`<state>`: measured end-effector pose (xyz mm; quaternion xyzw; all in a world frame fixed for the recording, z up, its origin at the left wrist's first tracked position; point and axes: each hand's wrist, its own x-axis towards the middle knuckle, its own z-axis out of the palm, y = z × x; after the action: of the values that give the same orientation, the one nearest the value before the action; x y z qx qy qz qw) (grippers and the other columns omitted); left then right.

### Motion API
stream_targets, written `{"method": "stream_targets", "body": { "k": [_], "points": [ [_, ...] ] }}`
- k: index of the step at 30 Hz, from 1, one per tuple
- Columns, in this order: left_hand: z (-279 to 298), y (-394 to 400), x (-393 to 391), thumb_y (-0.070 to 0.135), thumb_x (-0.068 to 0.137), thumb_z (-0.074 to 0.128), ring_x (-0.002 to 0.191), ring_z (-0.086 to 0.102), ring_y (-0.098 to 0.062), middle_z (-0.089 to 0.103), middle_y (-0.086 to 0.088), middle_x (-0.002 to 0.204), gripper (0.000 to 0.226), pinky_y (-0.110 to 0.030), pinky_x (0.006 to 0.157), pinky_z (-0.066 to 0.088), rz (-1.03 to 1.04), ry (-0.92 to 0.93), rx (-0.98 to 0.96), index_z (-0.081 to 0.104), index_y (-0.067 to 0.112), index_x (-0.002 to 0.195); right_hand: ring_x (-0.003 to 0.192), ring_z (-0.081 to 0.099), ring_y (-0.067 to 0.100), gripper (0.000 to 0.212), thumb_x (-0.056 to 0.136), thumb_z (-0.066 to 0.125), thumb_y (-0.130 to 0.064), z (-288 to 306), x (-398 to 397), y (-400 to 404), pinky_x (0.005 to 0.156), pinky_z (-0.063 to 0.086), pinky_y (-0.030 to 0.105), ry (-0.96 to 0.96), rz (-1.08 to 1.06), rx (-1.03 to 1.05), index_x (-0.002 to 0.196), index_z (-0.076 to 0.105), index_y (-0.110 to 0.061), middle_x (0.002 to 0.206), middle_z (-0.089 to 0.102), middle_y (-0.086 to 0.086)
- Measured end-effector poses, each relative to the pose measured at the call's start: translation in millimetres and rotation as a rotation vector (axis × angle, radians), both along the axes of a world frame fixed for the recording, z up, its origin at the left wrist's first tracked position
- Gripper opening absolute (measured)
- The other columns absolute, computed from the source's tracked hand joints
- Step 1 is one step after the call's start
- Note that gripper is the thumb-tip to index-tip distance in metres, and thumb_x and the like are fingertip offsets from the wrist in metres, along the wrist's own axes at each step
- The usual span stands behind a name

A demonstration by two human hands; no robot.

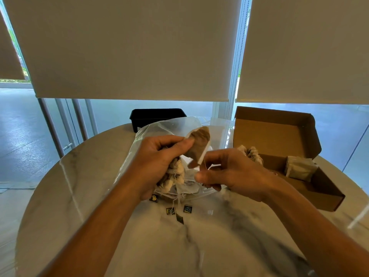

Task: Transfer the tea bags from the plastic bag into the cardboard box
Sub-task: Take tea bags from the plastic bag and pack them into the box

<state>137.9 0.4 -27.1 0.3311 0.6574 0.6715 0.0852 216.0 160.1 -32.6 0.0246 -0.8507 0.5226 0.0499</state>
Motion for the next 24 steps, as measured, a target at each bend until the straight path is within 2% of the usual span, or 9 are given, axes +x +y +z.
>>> {"method": "stream_targets", "body": {
  "k": [2,4,7,9,12,15,18,21,24],
  "points": [
    [2.5,-2.8,-2.1,0.026,0.08,0.062,0.051,0.061,-0.004,0.067,0.005,0.057,0.022,-0.017,0.049,0.048,0.01,-0.062,0.071,0.072,0.008,0.088,0.059,0.058,0.005,0.009,0.08,0.069,-0.024,-1.0,0.1,-0.2,0.063,0.052,0.021,-0.018,-0.015,0.087,0.086,0.074,-0.024,0.077,0.07,-0.007],
    [5.2,-6.3,-5.2,0.026,0.079,0.063,0.058,0.065,-0.009,0.069,-0.001,0.063,0.023,-0.02,0.052,0.05,0.033,-0.112,0.134,0.072,0.007,0.089,0.059,0.059,0.005,0.008,0.082,0.067,-0.021,-0.7,1.2,3.0,0.062,0.053,0.019,-0.03,-0.033,0.121,0.084,0.074,-0.024,0.075,0.071,-0.009],
    [8.4,-10.6,-8.4,0.02,0.088,0.058,0.037,0.052,-0.004,0.055,0.007,0.042,0.016,-0.015,0.041,0.043,0.066,-0.156,0.192,0.066,0.009,0.078,0.062,0.063,0.01,0.011,0.084,0.066,-0.016,2.2,3.6,11.7,0.061,0.053,0.019,-0.022,-0.085,0.114,0.089,0.076,-0.019,0.075,0.072,-0.007],
    [9.4,-12.6,-10.0,0.019,0.089,0.058,0.029,0.041,-0.004,0.045,0.008,0.036,0.018,-0.012,0.034,0.037,0.089,-0.179,0.206,0.064,0.012,0.074,0.064,0.066,0.012,0.014,0.085,0.064,-0.011,5.1,5.8,17.0,0.061,0.053,0.019,-0.014,-0.114,0.104,0.093,0.075,-0.016,0.074,0.072,-0.005],
    [8.9,-14.3,-13.9,0.024,0.083,0.062,0.027,0.037,-0.008,0.039,0.004,0.037,0.015,-0.012,0.03,0.031,0.112,-0.202,0.223,0.066,0.015,0.071,0.065,0.067,0.012,0.017,0.085,0.064,-0.01,8.8,7.7,24.1,0.061,0.054,0.02,-0.007,-0.16,0.121,0.088,0.075,-0.022,0.073,0.072,-0.006],
    [7.3,-14.3,-17.6,0.028,0.079,0.064,0.029,0.035,-0.009,0.037,0.004,0.039,0.015,-0.014,0.032,0.031,0.114,-0.206,0.241,0.068,0.019,0.067,0.053,0.062,0.008,0.015,0.083,0.065,-0.011,12.0,10.1,29.1,0.055,0.049,0.016,-0.013,-0.18,0.128,0.084,0.074,-0.023,0.066,0.071,-0.009],
    [5.8,-13.8,-18.8,0.024,0.086,0.061,0.029,0.035,-0.008,0.039,0.005,0.038,0.018,-0.014,0.032,0.032,0.127,-0.192,0.233,0.067,0.017,0.07,0.046,0.058,0.005,0.013,0.084,0.063,-0.013,14.7,12.7,34.0,0.046,0.043,0.012,-0.015,-0.212,0.103,0.089,0.073,-0.019,0.066,0.072,-0.007],
    [5.4,-12.3,-17.3,0.023,0.086,0.061,0.031,0.041,-0.007,0.045,0.007,0.039,0.015,-0.016,0.034,0.037,0.142,-0.154,0.224,0.068,0.016,0.075,0.049,0.06,0.009,0.01,0.083,0.063,-0.017,17.4,13.7,38.3,0.044,0.044,0.016,0.027,-0.287,0.069,0.092,0.069,-0.018,0.072,0.074,-0.005],
    [2.1,-9.3,-18.1,0.021,0.086,0.063,0.047,0.057,-0.002,0.061,0.011,0.051,0.009,-0.018,0.047,0.047,0.206,-0.031,0.155,0.071,0.017,0.084,0.052,0.061,0.014,0.016,0.077,0.065,-0.023,20.2,14.5,36.6,0.046,0.047,0.017,0.135,-0.363,-0.047,0.086,0.067,-0.01,0.075,0.074,-0.002]
  ]
}}
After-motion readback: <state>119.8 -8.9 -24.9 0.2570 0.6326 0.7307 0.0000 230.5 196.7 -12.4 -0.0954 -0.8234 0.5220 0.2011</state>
